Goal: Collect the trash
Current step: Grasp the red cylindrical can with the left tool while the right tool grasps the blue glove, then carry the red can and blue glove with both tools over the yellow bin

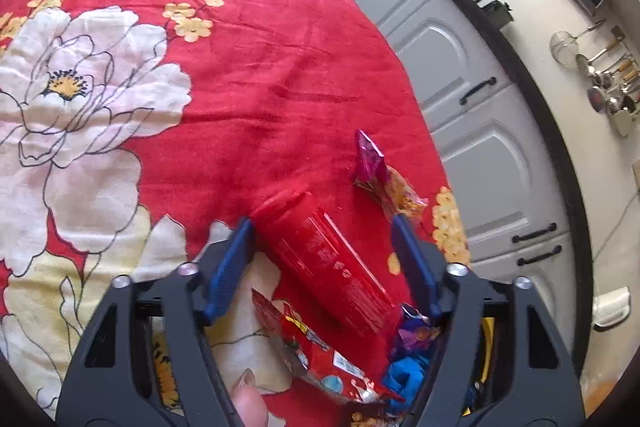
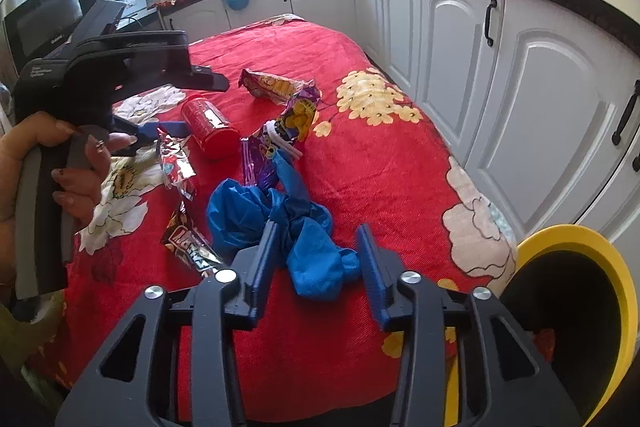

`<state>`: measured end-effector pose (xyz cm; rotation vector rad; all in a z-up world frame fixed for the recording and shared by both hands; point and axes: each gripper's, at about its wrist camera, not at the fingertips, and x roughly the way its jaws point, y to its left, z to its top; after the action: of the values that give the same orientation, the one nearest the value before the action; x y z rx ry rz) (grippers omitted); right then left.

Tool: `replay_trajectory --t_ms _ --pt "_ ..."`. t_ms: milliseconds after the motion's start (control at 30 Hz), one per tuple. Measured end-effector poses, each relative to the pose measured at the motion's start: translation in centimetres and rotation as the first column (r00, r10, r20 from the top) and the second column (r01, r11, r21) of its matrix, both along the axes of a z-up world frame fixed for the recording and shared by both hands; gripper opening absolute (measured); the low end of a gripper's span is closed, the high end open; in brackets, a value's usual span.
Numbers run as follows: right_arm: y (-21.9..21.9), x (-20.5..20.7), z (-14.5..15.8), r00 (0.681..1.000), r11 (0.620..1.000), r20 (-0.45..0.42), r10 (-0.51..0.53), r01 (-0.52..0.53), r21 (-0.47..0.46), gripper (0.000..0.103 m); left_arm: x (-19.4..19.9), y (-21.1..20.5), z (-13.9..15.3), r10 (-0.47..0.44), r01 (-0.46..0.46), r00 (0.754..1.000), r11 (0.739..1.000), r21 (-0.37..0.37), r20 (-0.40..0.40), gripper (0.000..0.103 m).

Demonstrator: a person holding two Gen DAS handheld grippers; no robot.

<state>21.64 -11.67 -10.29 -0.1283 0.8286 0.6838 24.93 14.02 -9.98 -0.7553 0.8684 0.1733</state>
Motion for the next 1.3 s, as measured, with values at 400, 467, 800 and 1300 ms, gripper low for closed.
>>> replay_trajectory --t_ms 400,467,800,1300 --pt "-0.8 -1.5 0.4 1.000 0.998 0.013 -0.012 0.011 0.069 0.009 -0.7 0.6 0.1 -0.004 0.004 0.999 1.000 -0.003 0.046 0.029" --pt "-1.3 -1.8 0.8 1.000 0.996 0.022 -0.018 0.016 0.088 0.008 -1.3 0.5 0.6 -0.010 0.010 0.997 1.000 -0.006 0.074 0.028" --pt "-3.1 -3.1 3.3 0.995 0.988 0.076 -0.058 0.046 0.145 0.008 -3.6 -0.7 4.4 -0.042 0.035 0.979 0.999 0.039 0.200 0.026" --pt "-6.2 -4.1 5.5 0.983 0.973 0.109 -0.144 0.121 0.194 0.008 -6.3 -4.6 8.8 -0.135 0.106 0.940 0.988 0.108 0.313 0.026"
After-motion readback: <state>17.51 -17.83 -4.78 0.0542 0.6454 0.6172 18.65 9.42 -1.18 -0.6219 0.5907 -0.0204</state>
